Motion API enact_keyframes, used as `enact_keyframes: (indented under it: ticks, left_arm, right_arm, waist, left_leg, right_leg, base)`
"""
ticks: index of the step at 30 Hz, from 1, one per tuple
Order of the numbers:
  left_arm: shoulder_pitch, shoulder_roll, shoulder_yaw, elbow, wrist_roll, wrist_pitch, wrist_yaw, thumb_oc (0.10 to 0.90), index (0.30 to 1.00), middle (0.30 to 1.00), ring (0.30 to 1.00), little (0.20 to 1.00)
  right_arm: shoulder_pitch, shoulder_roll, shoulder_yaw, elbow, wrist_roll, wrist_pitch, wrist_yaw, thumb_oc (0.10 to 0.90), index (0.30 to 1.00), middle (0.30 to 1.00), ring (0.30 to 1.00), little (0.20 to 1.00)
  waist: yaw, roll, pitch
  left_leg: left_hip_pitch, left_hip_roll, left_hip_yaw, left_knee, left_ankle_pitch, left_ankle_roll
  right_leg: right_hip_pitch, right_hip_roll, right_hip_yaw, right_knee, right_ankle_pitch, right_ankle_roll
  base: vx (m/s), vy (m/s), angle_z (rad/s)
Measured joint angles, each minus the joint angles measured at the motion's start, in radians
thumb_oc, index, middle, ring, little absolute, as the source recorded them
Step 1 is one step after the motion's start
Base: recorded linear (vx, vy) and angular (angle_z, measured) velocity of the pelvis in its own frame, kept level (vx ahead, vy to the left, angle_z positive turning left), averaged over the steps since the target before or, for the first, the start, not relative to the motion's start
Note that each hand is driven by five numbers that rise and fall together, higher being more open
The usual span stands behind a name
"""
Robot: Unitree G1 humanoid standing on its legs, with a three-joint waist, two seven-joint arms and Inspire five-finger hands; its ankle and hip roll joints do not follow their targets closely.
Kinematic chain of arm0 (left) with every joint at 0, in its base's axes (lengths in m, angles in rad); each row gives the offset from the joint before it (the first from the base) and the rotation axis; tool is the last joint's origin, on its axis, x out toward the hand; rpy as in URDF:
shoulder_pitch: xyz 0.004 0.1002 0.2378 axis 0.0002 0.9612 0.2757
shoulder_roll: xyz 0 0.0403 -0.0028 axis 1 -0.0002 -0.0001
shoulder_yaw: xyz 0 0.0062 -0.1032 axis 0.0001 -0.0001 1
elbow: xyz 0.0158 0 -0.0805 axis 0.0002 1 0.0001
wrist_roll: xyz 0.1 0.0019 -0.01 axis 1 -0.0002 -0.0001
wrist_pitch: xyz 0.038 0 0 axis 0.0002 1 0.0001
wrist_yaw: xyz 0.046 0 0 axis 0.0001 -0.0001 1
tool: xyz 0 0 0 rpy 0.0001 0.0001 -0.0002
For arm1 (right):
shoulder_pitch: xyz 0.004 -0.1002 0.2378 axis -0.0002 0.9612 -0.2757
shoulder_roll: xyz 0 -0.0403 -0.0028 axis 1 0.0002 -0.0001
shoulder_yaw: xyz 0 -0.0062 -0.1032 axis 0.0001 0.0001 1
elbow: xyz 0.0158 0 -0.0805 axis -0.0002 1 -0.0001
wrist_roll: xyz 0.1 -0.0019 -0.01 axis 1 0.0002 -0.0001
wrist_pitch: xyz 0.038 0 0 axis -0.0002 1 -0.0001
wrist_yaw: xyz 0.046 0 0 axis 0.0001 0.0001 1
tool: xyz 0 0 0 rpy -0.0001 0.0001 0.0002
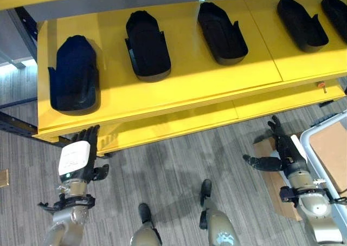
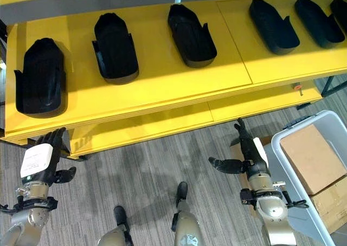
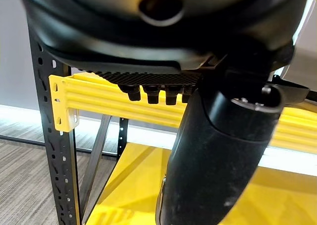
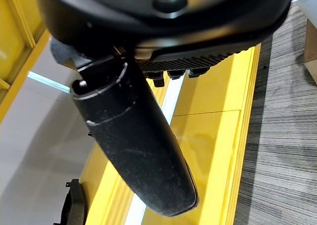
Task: Move parts from the plastic box to the shelf.
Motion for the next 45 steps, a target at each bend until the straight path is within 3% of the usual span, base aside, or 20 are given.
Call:
enact_keyframes:
  ticks: [11,45]
  left_arm:
    - [-0.042,0.0,0.001,0.027,-0.001,0.01,0.027,0.9,1.0,1.0,1.0,1.0]
    - [-0.077,0.001,0.007,0.035,-0.001,0.045,0.066,0.9,1.0,1.0,1.0,1.0]
  right_arm:
    - [-0.023,0.0,0.0,0.0,0.0,0.0,0.0,0.9,1.0,1.0,1.0,1.0]
    - [-0.043,0.0,0.004,0.0,-0.001,0.0,-0.005,0.9,1.0,1.0,1.0,1.0]
  waist:
    - [0.0,-0.015,0.011]
    - [-0.001,-0.016,0.012]
  left_leg:
    - [-0.018,0.004,-0.002,0.031,-0.015,-0.001]
    - [-0.054,0.005,0.003,0.064,-0.024,-0.002]
  right_leg:
    - [-0.005,0.0,0.002,0.0,0.002,-0.002]
    - [-0.033,0.0,0.017,0.0,0.013,-0.008]
  base:
    - [0.0,0.0,0.0]
    - [0.0,0.0,0.0]
